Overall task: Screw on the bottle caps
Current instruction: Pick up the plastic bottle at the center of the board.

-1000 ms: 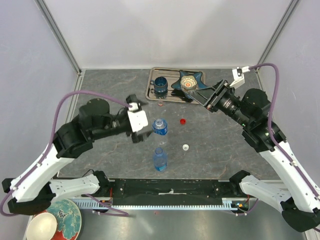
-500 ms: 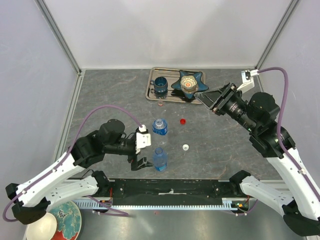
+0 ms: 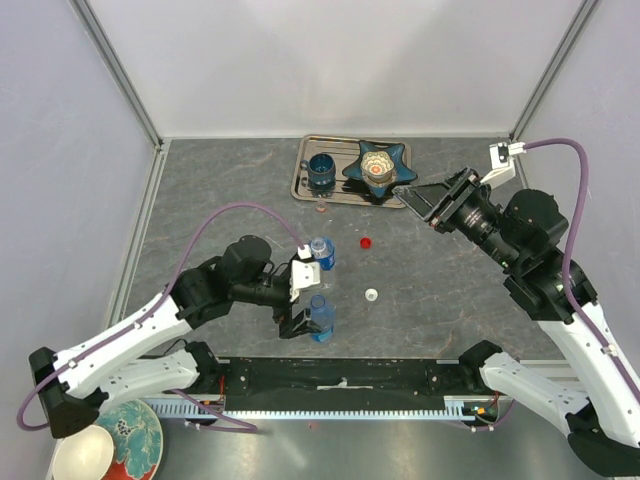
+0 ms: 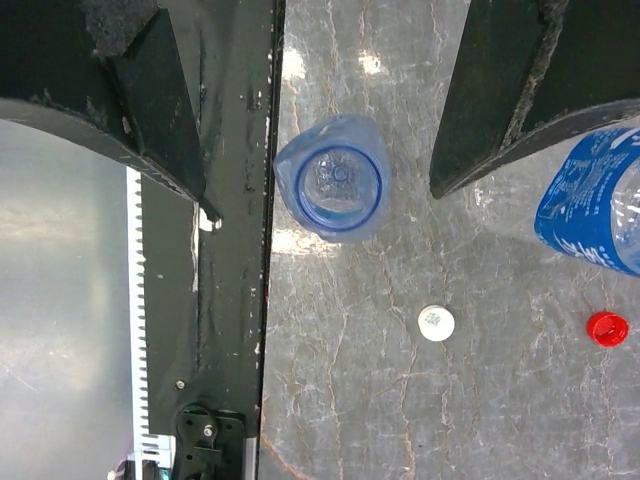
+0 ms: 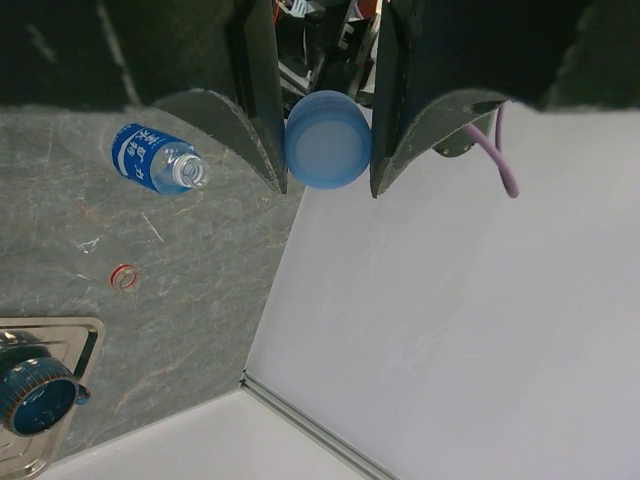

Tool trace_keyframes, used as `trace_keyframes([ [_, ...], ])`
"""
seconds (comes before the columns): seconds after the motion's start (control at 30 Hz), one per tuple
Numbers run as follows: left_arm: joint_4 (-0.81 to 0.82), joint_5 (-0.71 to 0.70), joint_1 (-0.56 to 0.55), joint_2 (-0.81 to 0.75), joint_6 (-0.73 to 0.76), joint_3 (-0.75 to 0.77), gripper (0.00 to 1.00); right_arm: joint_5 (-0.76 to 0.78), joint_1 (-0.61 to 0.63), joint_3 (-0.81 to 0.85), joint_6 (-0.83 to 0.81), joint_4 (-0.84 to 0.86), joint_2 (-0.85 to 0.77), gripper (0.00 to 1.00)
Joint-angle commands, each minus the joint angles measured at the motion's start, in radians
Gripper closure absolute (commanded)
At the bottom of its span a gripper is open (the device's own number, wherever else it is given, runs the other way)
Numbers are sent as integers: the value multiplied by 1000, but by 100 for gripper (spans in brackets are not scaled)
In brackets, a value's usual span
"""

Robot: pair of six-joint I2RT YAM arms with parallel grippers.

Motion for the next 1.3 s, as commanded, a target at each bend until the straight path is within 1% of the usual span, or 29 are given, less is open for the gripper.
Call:
trace_keyframes([
  [0.0,114,25,3,43,-53,-15,0,5,2,1,12,16,-25,83],
  [0.1,139,25,3,76,-67,-23,1,3,2,-2,15,15,-39,83],
  [0.2,116,7,-1,115,-58,-18,15,-1,2,-7,18,15,-48,83],
  [0.23,102,-4,-13,129,-53,-6,27,-3,2,-10,19,13,-51,83],
  [0.3,61,-35,-23,159,-46,15,36,-6,2,-13,15,7,-59,83],
  [0.33,45,-43,-35,173,-47,47,44,-3,2,-15,12,3,-62,83],
  [0.37,29,-55,-44,188,-53,69,48,2,2,-13,9,-4,-64,83],
  [0.4,-23,-85,-56,234,-53,93,50,5,2,-10,0,-7,-67,83],
  [0.43,-50,-98,-78,256,-53,150,57,11,2,-4,-10,-20,-65,83],
  [0.5,-150,-145,-101,352,-35,216,65,40,2,25,-36,-46,-64,83],
  [0.53,-189,-159,-122,395,-24,294,74,52,2,37,-45,-77,-61,84],
  [0.6,-241,-202,-142,492,-6,360,79,92,2,73,-74,-109,-57,83],
  [0.63,-286,-219,-174,523,-1,412,83,94,0,83,-82,-143,-54,84],
  [0.7,-329,-289,-220,593,19,466,86,151,0,113,-97,-171,-53,84],
  [0.73,-369,-297,-257,663,23,523,90,164,2,122,-112,-192,-51,84],
  [0.8,-407,-308,-282,745,19,583,92,201,2,143,-123,-215,-51,83],
  [0.83,-422,-307,-299,823,16,642,93,214,2,151,-137,-232,-50,83],
  [0.87,-455,-307,-308,859,20,670,93,224,0,165,-142,-240,-50,83],
  [0.93,-469,-316,-322,925,43,721,95,249,2,172,-152,-257,-50,83],
  [0.97,-464,-317,-323,970,49,732,95,255,2,179,-162,-261,-51,83],
  [1.07,-423,-317,-326,1035,57,746,94,277,2,182,-177,-270,-53,83],
  [1.1,-383,-311,-325,1046,56,743,93,278,2,182,-178,-272,-54,84],
  [1.27,-288,-305,-326,1086,28,715,91,292,0,185,-195,-278,-44,83],
])
